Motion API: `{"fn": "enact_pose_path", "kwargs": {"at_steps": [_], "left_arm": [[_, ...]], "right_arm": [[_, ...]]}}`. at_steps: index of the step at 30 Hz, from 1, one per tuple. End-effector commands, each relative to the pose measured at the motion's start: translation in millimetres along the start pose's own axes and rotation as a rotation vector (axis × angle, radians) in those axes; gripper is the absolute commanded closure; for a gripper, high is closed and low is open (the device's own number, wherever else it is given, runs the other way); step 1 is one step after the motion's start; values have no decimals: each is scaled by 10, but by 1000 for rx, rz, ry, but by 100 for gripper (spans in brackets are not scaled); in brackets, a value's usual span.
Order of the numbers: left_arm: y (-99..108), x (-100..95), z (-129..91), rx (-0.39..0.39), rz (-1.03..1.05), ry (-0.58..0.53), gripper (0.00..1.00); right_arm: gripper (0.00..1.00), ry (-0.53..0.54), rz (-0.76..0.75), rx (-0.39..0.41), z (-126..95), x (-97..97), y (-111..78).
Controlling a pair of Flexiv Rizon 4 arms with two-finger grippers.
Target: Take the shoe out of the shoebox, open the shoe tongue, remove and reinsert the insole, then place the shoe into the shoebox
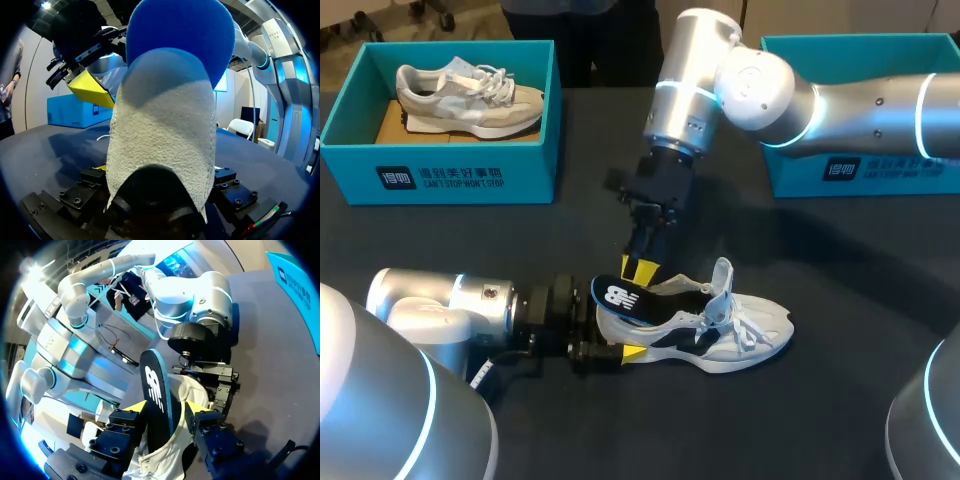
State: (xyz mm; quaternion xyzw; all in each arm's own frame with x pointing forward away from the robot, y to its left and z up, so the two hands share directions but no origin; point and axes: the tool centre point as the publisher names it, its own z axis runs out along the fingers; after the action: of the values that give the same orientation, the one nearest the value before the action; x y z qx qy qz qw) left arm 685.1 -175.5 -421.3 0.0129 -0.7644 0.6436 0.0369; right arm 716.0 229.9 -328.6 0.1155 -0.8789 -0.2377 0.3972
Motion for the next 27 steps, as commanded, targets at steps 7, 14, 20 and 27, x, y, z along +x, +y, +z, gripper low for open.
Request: {"fn": "enact_pose_path", "kwargs": {"at_steps": [7, 14, 20, 27], "left_arm": [[4, 0, 5, 0, 0, -1, 100], [4, 0, 5, 0, 0, -1, 100], [4, 0, 5, 0, 0, -1, 100], [4, 0, 5, 0, 0, -1, 100]], "right_arm": [[55, 1, -33, -22, 39, 59, -44], [56, 8, -68, -33, 60, 58, -45], [58, 43, -59, -25, 137, 32, -66], [57, 60, -65, -15, 221, 18, -54]]}}
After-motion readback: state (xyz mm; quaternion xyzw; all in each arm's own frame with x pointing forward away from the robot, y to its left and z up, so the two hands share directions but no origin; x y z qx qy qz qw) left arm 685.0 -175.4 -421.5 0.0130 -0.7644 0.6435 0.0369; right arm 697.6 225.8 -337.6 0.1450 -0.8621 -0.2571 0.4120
